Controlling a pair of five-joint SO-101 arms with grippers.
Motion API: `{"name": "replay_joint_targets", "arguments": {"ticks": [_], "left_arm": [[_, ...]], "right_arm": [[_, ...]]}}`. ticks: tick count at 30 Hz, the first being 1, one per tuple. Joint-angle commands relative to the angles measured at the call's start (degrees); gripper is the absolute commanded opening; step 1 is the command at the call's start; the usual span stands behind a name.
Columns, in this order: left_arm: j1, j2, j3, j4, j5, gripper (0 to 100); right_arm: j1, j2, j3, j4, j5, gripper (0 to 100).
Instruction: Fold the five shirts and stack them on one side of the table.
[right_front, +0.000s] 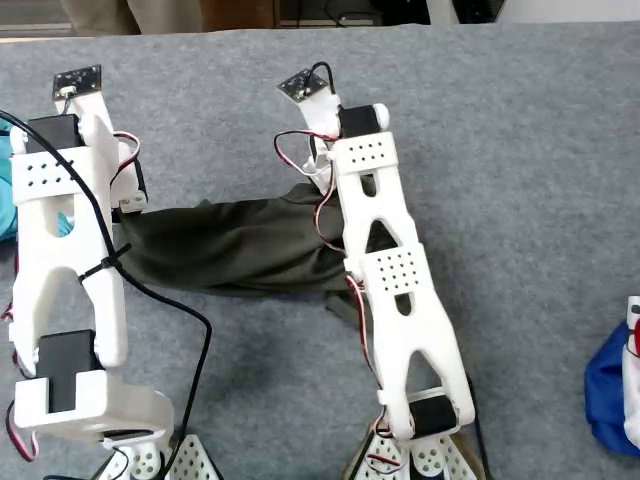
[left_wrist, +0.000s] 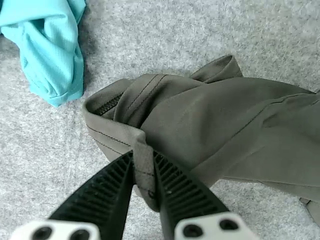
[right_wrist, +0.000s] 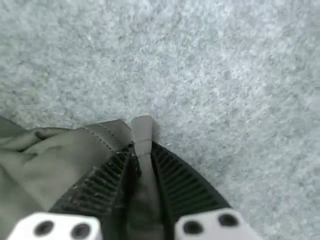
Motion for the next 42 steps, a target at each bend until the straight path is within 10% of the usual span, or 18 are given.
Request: {"name": "replay_joint_targets", "arguments": {"ticks": [1,23,42], "left_arm": [[0.1,-0.3,-0.2,0.3,0.4,2],[-0.4,-0.9,-3.6,0.1,1.0,2],[-5.6,-8.0,-72.6,8.7,7.5,2]], "right_arm": [[1.8,-11.3,-3.1,0.4,-0.2,0.8],[4.4,-53.4,-3.1,2.1,0.0,0.9],[17.5,-91.6,-2.8,-13.5,17.4,0.9]]}}
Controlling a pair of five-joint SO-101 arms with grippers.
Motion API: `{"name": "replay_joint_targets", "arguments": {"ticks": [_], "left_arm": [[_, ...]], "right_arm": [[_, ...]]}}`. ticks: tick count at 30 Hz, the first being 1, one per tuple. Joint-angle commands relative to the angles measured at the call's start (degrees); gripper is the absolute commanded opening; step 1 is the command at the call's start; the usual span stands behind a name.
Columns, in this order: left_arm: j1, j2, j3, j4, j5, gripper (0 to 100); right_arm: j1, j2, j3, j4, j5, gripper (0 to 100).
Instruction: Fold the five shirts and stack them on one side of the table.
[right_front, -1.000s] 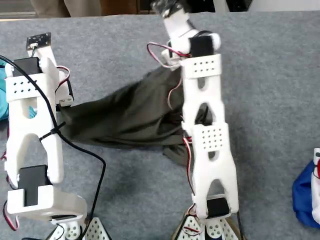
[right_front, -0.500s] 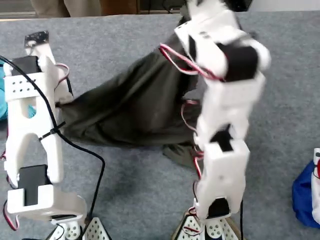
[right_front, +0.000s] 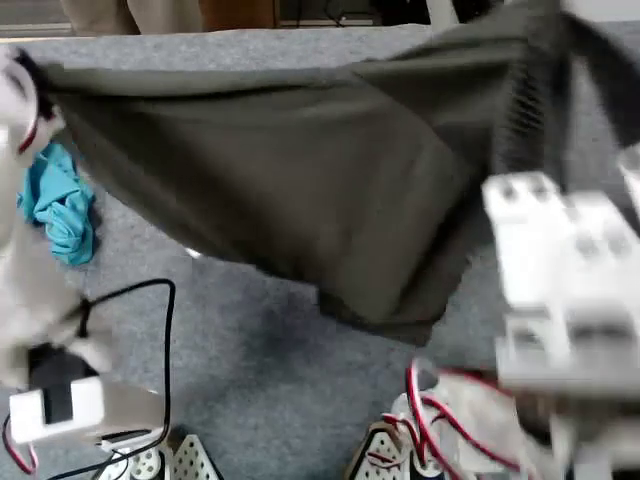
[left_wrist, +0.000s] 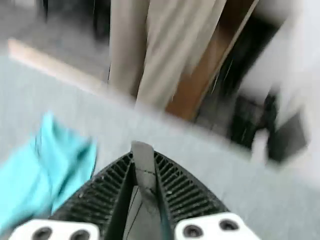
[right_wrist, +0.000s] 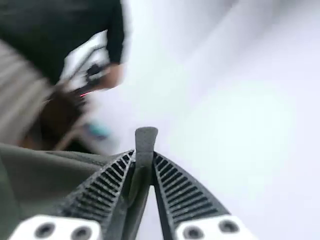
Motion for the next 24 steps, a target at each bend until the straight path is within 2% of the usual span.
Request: {"name": "replay_joint_targets", "arguments": {"ticks": [1,6,10,14,17,20,24], "left_arm": [[-0.6,-5.5,-3.8,0.5,-2.9,2],[-0.6,-8.5,3.0,0.4,-5.5,2],[-0.6,-6.9,12.1,-1.1,-5.5,2],[-0.5,-1.3,24.3,-12.9,-2.4,2],[-0.6,1.5,29.2,-21.9,0.9,2],[-0.4,1.8,28.9,-23.6,1.4,2],[0.3,-0.3,27.0,-17.0,1.1,2]], "right_arm": [[6.0,-2.5,-0.6,-5.2,1.4,0.9],[7.3,1.1,5.4,-11.0,1.1,0.9],[7.3,7.8,16.3,-24.3,0.9,0.8],[5.4,15.3,25.6,-43.3,0.8,0.7],[3.7,19.0,26.9,-53.2,1.1,0.5],[2.0,18.4,26.3,-56.1,1.2,0.5],[1.2,15.3,25.0,-51.6,1.2,0.5]]}}
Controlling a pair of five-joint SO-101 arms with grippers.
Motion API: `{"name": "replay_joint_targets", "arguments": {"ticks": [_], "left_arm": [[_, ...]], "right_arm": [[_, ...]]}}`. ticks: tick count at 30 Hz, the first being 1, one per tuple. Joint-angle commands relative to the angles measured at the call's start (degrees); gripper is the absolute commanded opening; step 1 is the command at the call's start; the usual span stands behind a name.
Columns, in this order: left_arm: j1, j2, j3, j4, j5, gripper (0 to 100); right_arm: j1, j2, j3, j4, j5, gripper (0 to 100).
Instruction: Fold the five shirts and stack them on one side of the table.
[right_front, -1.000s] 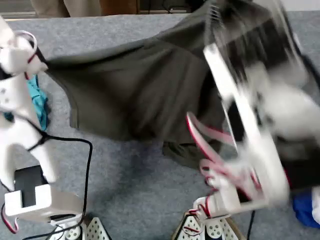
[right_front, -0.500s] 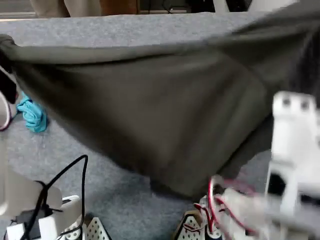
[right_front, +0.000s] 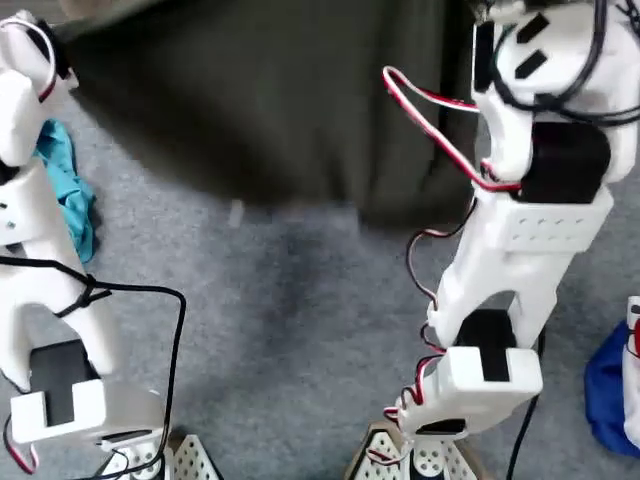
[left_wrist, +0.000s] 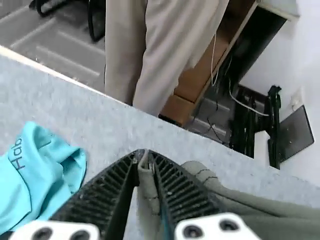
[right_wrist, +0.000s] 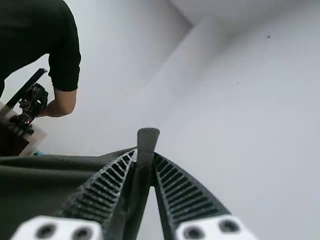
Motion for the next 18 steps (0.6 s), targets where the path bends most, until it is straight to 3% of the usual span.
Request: {"name": "replay_joint_targets", "arguments": {"ticks": [1,11,18], "left_arm": [[0.0,-2.7,-1.7,5.5,0.4,2],[-0.2,-6.5,-1.1,19.9,-3.3,2],[-1.1,-6.5,-1.1,20.7,-7.7,2]], "right_arm": [[0.0,-4.2,-1.5,2.9,0.4,0.5],[4.0,-10.1,-1.1,34.4,0.4,0.6],[5.9,-10.4,-1.1,54.3,0.4,0.6]]}}
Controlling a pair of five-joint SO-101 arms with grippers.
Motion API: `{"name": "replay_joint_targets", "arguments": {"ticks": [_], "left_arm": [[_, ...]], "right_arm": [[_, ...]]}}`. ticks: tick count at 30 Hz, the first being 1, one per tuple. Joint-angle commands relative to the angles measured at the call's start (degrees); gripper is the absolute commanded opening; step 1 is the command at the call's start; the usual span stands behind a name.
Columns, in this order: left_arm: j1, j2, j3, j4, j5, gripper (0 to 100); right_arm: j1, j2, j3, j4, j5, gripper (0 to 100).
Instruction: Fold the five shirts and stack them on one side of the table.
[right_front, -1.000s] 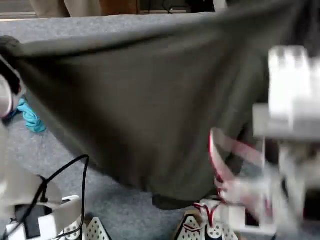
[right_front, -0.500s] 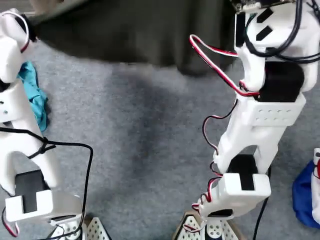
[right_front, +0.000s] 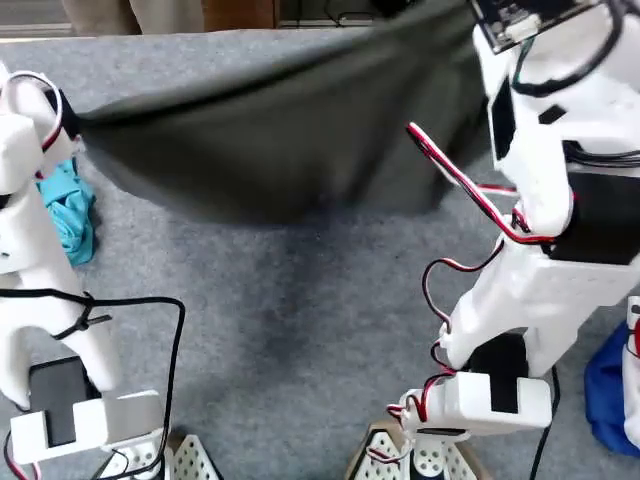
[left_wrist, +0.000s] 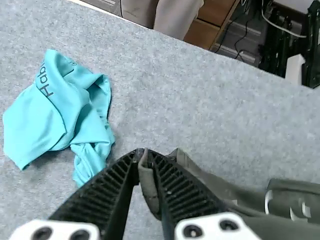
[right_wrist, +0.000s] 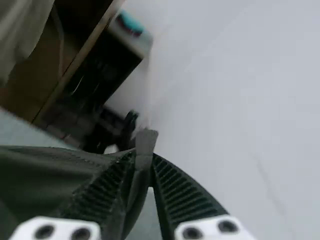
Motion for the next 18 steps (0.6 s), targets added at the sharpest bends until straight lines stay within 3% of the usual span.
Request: {"name": "replay_joint_targets", "arguments": {"ticks": [1,6,10,18], "left_arm": [[-1.1,-1.8,-1.2,0.5,-2.0,2],[-1.2,-1.8,-1.2,0.5,-4.0,2],[-1.0,-1.8,0.2,0.6,-6.5,2],[2.8,-1.2,20.3,0.5,-17.1,2]], "right_arm": [[1.5,-3.2,-1.3,7.8,0.5,0.6],[1.5,-3.3,-1.3,16.2,4.3,0.6],[3.1,-3.4,-1.0,16.4,4.5,0.6],[1.9,-6.0,9.9,16.4,4.5,0.6]]}}
